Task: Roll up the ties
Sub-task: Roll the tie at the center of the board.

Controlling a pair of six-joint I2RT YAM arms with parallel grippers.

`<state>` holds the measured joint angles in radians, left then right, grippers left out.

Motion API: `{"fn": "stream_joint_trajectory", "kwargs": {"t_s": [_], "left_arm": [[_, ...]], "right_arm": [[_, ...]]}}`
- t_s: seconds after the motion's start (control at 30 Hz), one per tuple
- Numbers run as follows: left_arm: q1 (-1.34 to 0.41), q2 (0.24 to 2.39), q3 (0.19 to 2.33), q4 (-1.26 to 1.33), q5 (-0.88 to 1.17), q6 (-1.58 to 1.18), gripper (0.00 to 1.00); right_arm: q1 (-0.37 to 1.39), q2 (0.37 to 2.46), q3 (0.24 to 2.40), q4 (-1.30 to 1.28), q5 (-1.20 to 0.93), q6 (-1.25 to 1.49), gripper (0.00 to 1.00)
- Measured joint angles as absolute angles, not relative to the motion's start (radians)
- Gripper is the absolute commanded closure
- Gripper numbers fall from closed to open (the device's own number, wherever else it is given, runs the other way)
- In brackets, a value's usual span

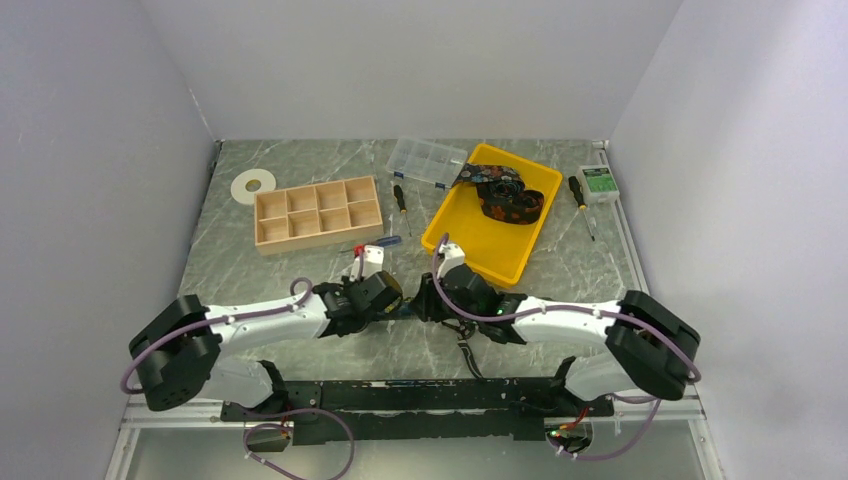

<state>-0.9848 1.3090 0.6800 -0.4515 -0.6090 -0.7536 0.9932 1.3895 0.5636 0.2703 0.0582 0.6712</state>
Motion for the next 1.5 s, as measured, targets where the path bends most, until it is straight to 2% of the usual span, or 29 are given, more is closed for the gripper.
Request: {"fn": "stream_joint_trajectory", "kwargs": {"t_s": [0.13,0.43,0.67,0.73,0.93,1.0,1.13,1.27,1.4,1.5], "left_arm": [[-1.011,1.372,0.705,-0.429,-0.608,-0.754,0.87],[-1.028,1.412,0.717,-0.361,-0.564,-0.768,0.5],[-1.029,1.34,0.707,-0.352,-0.521,-0.781,0.34],[-1.029,1.305,0.704,-0.358,-0.517,-0.785,0.24],[-1.029,1.156,0.679,-0.403,-0.521,-0.81,0.18],[-1.028,1.084,0.664,-0.429,-0.525,-0.825,0.17],[-0.975,0.904,0.601,-0.443,-0.53,-0.848,0.16],[-0.745,0.743,0.488,-0.394,-0.42,-0.864,0.17],[-0.531,0.71,0.382,-0.332,-0.268,-0.895,0.18],[-0.459,0.718,0.329,-0.307,-0.178,-0.912,0.18]], "right_arm": [[0.987,1.321,0.517,0.253,0.099,0.658,0.61],[0.982,1.293,0.486,0.221,0.125,0.654,0.6],[0.982,1.299,0.487,0.217,0.121,0.646,0.58],[0.982,1.309,0.491,0.217,0.12,0.646,0.56],[0.981,1.376,0.553,0.208,0.062,0.648,0.37],[0.98,1.408,0.592,0.21,0.028,0.658,0.33],[0.973,1.475,0.663,0.219,-0.037,0.705,0.33],[0.957,1.585,0.752,0.242,-0.104,0.781,0.33],[0.944,1.695,0.821,0.266,-0.163,0.855,0.33],[0.938,1.758,0.849,0.283,-0.201,0.905,0.34]]}}
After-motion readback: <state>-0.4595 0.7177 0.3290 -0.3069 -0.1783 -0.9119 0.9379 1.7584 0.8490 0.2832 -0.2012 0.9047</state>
